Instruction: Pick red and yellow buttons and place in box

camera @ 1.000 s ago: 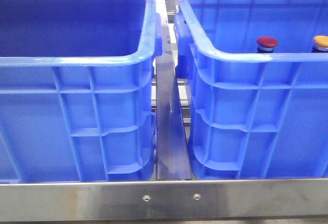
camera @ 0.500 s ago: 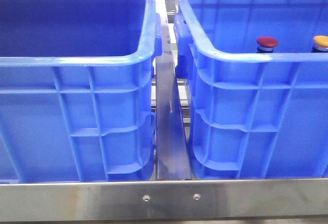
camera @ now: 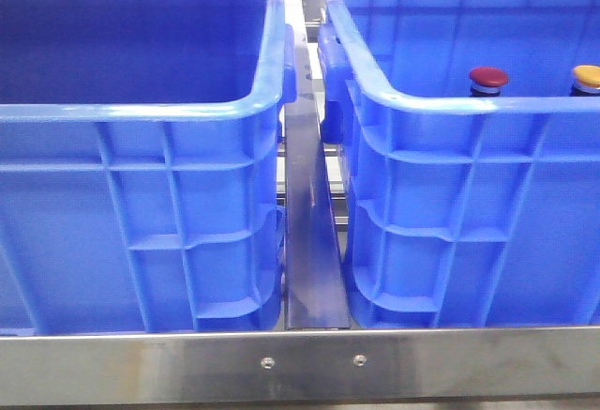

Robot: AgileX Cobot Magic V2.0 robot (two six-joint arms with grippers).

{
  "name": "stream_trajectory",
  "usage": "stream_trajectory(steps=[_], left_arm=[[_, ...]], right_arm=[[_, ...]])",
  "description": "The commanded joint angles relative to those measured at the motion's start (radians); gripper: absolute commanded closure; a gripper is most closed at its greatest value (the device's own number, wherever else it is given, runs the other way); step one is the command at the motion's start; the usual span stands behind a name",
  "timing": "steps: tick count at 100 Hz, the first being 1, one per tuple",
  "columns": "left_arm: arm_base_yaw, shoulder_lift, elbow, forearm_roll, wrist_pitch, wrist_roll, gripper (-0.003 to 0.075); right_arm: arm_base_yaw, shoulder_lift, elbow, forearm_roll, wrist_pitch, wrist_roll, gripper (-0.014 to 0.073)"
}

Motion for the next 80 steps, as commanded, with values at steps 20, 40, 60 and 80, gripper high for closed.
stream_trajectory(steps=[20,40,60,80], left_arm=[[-0.003,-0.031,0.020,-0.009,-0.078,-0.012,0.0741],[-0.003,-0.031,0.020,-0.009,-0.078,-0.012,0.0741],[-0.003,-0.031,0.020,-0.009,-0.078,-0.012,0.0741],[-0.003,-0.031,0.020,-0.009,-0.078,-0.012,0.0741]], right_arm=[[0.033,0.011,-0.014,-0.411,-0.186,0.298,0.0696],[0.071,0.011,0.076,-1.055,-0.426,1.099,0.0696],[0.071,-0.021,0.247,-1.131,-0.473,1.249,0.0696],[0.071,-0.031,0.247,-1.127,-0.383,1.246,0.0696]])
